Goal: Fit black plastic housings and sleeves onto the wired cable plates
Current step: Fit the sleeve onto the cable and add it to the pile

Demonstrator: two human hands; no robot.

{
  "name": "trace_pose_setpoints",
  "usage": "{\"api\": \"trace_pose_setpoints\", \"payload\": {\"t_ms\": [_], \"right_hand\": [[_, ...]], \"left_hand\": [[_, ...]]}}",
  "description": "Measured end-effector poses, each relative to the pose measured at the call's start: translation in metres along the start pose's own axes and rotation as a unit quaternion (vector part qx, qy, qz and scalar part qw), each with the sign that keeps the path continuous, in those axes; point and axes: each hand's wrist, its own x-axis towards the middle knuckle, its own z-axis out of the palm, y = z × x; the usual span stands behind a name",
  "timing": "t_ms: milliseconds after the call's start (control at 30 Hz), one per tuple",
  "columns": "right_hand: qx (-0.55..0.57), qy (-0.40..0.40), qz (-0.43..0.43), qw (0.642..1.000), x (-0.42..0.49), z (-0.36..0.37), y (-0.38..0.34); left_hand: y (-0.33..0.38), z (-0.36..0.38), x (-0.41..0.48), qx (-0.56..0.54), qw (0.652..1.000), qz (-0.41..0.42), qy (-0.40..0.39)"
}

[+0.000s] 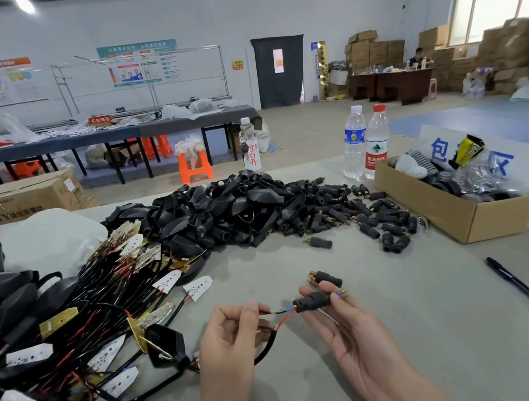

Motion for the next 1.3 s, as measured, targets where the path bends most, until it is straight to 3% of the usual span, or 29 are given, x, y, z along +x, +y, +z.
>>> {"api": "trace_pose_setpoints", "payload": {"t_ms": [267, 533, 900, 1167, 1300], "right_hand": [[0.019, 0.015, -0.007, 1.0, 0.0, 0.0, -0.003], [0.011, -0.006, 0.009, 1.0, 0.0, -0.002, 0.003], [-0.007, -0.026, 0.032, 0.999, 0.0, -0.003, 0.005], [0.016, -0.035, 0.043, 0.998, 0.002, -0.004, 0.001], [0.006, -0.042, 0.052, 0.998, 0.001, -0.006, 0.002]], "left_hand": [[0.004, 0.001, -0.009, 0.002, 0.995, 0.038, -0.094], [-0.003, 0.006, -0.012, -0.024, 0.993, 0.027, -0.114], [-0.018, 0.0, -0.015, 0.218, 0.958, 0.113, -0.147], [-0.017, -0.001, -0.014, 0.196, 0.965, 0.1, -0.142], [-0.015, -0.002, -0.014, 0.239, 0.951, 0.112, -0.16]]}}
